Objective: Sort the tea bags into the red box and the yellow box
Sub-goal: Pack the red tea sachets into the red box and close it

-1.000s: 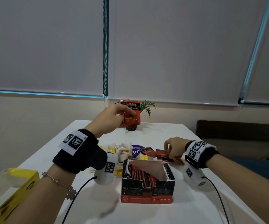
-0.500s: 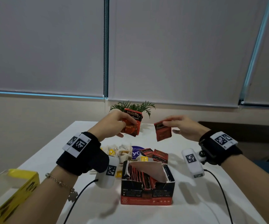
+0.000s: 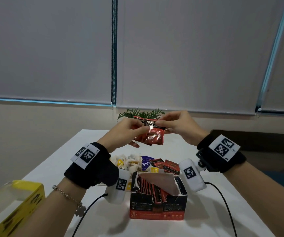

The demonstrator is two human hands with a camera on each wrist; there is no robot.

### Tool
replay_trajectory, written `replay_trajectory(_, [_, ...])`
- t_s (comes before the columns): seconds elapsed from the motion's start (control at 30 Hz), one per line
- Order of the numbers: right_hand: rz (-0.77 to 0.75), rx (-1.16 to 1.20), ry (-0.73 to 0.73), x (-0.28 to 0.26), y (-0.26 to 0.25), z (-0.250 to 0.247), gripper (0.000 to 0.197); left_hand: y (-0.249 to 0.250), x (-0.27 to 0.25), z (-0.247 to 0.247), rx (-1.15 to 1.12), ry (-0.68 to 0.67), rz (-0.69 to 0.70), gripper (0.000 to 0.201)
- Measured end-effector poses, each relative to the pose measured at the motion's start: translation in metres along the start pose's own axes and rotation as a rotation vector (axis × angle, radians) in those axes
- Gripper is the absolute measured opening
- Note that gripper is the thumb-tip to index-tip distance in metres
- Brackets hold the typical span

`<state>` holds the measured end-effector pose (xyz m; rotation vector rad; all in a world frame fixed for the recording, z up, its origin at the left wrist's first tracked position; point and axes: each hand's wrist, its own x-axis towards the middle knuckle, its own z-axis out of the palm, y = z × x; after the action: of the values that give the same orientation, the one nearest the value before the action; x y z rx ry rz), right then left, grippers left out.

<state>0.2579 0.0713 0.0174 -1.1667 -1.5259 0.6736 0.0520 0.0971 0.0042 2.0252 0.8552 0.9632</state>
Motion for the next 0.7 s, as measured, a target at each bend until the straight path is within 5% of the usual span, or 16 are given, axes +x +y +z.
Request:
replay_trajectory(0.2, [0.183,0.121,-0.075,0.015,0.031,-0.017,0.038,-0.002,-0.001,-0.008,0.022,-0.012,-0.030,0.011])
replay_trajectory(0.3, [0.401,-0.250,-0.215,0.021,0.074,-0.033,0.019,-0.002,-0.003,-0.013,0.018,-0.021,-0.026,0.027])
replay_trajectory(0.53, [0.477,-0.975,-0.717,0.021,0.121,-0.022,0.067,-0.002,-0.003,-0.020,0.030,-0.027,-0.038,0.030])
replay_trajectory(0.7, [0.452,-1.187,-0.657,0.025,0.128,-0.029,0.055,-0.002,-0.004,-0.024,0.034,-0.024,-0.042,0.033])
